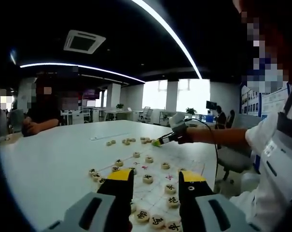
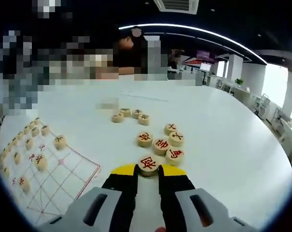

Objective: Pick up the chess pieces one by one and place each piece onto its starting position on the chessboard, setting the pieces on their correct points until all the chess pieces are arranged in the starting layout

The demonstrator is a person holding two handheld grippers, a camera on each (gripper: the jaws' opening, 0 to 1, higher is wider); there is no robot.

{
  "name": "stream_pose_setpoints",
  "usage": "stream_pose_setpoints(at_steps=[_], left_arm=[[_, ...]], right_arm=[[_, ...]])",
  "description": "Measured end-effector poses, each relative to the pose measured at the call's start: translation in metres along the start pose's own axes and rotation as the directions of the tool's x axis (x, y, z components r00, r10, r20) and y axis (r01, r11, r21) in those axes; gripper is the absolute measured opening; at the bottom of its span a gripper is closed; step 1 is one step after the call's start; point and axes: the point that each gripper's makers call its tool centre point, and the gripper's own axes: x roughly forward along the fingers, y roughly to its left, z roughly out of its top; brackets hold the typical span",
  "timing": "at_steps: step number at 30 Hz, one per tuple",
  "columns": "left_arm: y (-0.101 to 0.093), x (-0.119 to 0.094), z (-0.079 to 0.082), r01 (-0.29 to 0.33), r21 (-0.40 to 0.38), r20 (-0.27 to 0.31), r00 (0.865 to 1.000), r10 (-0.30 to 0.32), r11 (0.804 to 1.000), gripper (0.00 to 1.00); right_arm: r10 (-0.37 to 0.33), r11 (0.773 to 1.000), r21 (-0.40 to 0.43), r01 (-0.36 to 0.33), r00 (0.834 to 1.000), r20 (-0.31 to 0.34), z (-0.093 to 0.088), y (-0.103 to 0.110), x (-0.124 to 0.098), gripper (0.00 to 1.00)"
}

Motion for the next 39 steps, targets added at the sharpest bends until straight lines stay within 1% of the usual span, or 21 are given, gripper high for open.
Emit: stream_pose_setpoints(at_steps=[4, 10, 14, 19, 25, 28, 33, 39], left_arm=[[0.000, 0.001, -0.001, 0.002, 0.001, -0.003, 1.000, -0.002, 1.000, 0.39], [-0.002, 0.001, 0.000, 0.007, 0.002, -0.001, 1.000, -0.007, 1.000, 0.39], [-0.003, 0.001, 0.001, 0.007, 0.004, 0.001, 1.000, -0.007, 1.000, 0.39], [-0.004, 0.001, 0.001, 0.009, 0.006, 0.002, 1.000, -0.009, 1.000, 0.39], [-0.004, 0.001, 0.001, 0.009, 0.005, 0.001, 1.000, -0.009, 1.000, 0.39], [-0.004, 0.002, -0.001, 0.012, 0.004, -0.002, 1.000, -0.012, 1.000, 0.39], [-0.002, 0.001, 0.000, 0.004, 0.002, 0.000, 1.000, -0.004, 1.000, 0.38], [-0.004, 0.002, -0.001, 0.009, 0.005, -0.004, 1.000, -0.009, 1.000, 0.38]], right_arm=[[0.017, 1.000, -0.001, -0.017, 1.000, 0.019, 0.004, 0.007, -0.010, 0.19], [0.065, 0.998, -0.020, -0.065, 0.997, 0.042, 0.011, 0.027, -0.026, 0.19], [0.097, 0.995, -0.034, -0.095, 0.994, 0.043, 0.010, 0.041, -0.034, 0.19], [0.133, 0.991, -0.032, -0.132, 0.990, 0.044, 0.006, 0.056, -0.046, 0.19], [0.162, 0.987, -0.015, -0.162, 0.986, 0.041, -0.007, 0.067, -0.058, 0.19], [0.175, 0.985, -0.010, -0.175, 0.984, 0.031, -0.013, 0.071, -0.060, 0.19], [0.188, 0.982, -0.002, -0.188, 0.982, 0.034, -0.016, 0.076, -0.063, 0.19], [0.209, 0.978, -0.008, -0.209, 0.978, 0.021, -0.021, 0.084, -0.064, 0.19]])
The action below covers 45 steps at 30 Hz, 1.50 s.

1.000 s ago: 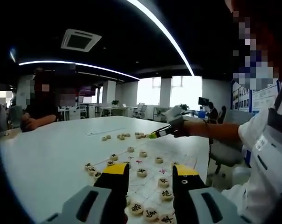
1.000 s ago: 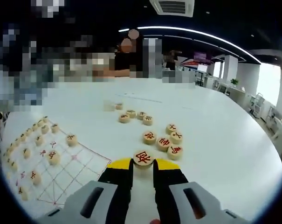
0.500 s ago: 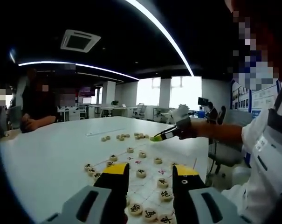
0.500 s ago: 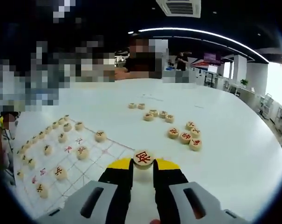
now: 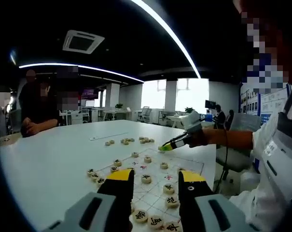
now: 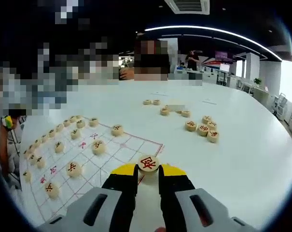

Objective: Pick up the chess pieces one by one and place each piece onto its starting position on the chessboard, setting the pieces on their correct points until all the chess pieces are arranged in the starting layout

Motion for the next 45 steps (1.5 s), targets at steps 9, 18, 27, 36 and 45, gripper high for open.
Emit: stream_pose_setpoints(at_steps=[9, 18, 27, 36, 45], left_arm=[[0.001, -0.001, 0.001, 0.000, -0.002, 0.002, 1.000, 0.000, 1.000, 0.38], [0.003, -0.002, 0.002, -0.004, -0.007, 0.006, 1.000, 0.004, 1.000, 0.38], [0.001, -0.001, 0.001, 0.002, -0.004, 0.006, 1.000, -0.002, 1.000, 0.38], [0.002, -0.001, 0.001, -0.002, -0.008, 0.006, 1.000, 0.002, 1.000, 0.38], [0.004, -0.004, 0.002, -0.011, -0.008, 0.010, 1.000, 0.011, 1.000, 0.38]], right_arm=[[0.002, 1.000, -0.027, -0.002, 1.000, -0.021, -0.006, 0.001, 0.002, 0.19], [0.011, 1.000, -0.026, -0.012, 0.999, -0.031, -0.008, 0.003, 0.005, 0.19], [0.015, 0.999, -0.050, -0.017, 0.999, -0.036, -0.006, 0.008, 0.002, 0.45], [0.011, 0.998, -0.065, -0.010, 1.000, 0.021, 0.031, 0.006, 0.009, 0.45], [0.035, 0.993, -0.118, -0.028, 0.998, 0.054, 0.073, 0.014, 0.047, 0.42]])
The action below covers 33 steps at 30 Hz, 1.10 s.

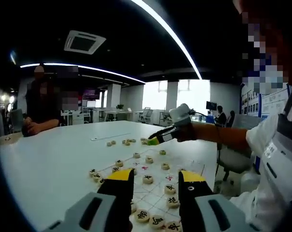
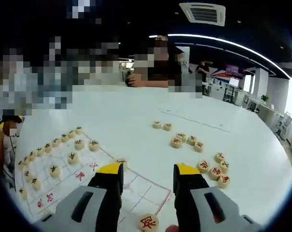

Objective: Pick up the chess pieces one by one and place each piece onto its starting position on the chessboard, setting the pieces on their correct points until all the chess pieces are arranged in the starting layout

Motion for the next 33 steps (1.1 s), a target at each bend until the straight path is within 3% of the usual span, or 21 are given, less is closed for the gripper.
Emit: stream_pose_setpoints(at_steps=[10, 15, 21, 33], left_arm=[[0.002, -0.002, 0.002, -0.006, 0.001, 0.005, 1.000, 0.006, 1.000, 0.38], [0.003, -0.003, 0.003, -0.010, -0.001, 0.008, 1.000, 0.010, 1.000, 0.38], [0.005, -0.004, 0.002, -0.016, -0.001, 0.008, 1.000, 0.016, 1.000, 0.38], [0.011, -0.004, -0.002, -0.037, -0.007, -0.001, 0.999, 0.037, 0.999, 0.38]], right_arm=[[0.016, 0.999, 0.050, -0.016, 1.000, 0.000, 0.022, -0.012, 0.063, 0.38], [0.021, 0.999, 0.039, -0.020, 1.000, -0.022, 0.025, -0.007, 0.092, 0.38], [0.041, 0.995, 0.092, -0.039, 0.999, -0.025, 0.030, -0.007, 0.129, 0.38], [-0.029, 0.994, 0.101, 0.034, 0.998, -0.052, 0.030, -0.031, 0.176, 0.35]])
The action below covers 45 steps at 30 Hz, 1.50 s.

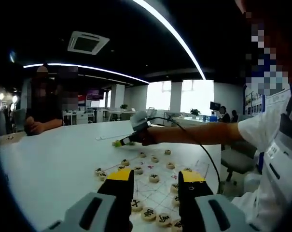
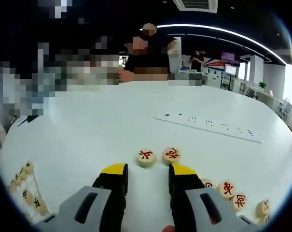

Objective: Pick up the chess pieces one by one and place each piece onto its starting position on the chessboard, setting the pieces on their correct points until all the chess pieces are arranged in the starting layout

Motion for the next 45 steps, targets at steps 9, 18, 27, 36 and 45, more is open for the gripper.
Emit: stream_pose_setpoints(at_steps=[9, 18, 27, 36, 45], left_arm=[[-0.001, -0.003, 0.002, 0.000, 0.002, 0.006, 1.000, 0.000, 1.000, 0.38], [-0.001, -0.004, 0.004, 0.001, 0.002, 0.013, 1.000, -0.001, 1.000, 0.38], [0.000, -0.001, 0.001, 0.006, -0.004, 0.006, 1.000, -0.006, 1.000, 0.38], [-0.005, 0.002, 0.001, 0.014, 0.001, 0.002, 1.000, -0.014, 1.000, 0.38], [-0.007, 0.003, 0.002, 0.019, 0.003, 0.004, 1.000, -0.019, 1.000, 0.38]], right_arm=[[-0.023, 0.999, -0.036, 0.023, 1.000, 0.006, 0.004, 0.008, 0.011, 0.21], [-0.031, 0.999, -0.022, 0.032, 0.999, 0.016, 0.004, -0.002, 0.003, 0.19], [0.049, 0.998, -0.040, -0.047, 0.996, 0.068, 0.009, 0.007, -0.055, 0.19], [0.198, 0.977, -0.102, -0.186, 0.972, 0.128, 0.005, 0.045, -0.142, 0.19], [0.366, 0.924, -0.176, -0.339, 0.918, 0.152, -0.020, 0.085, -0.218, 0.19]])
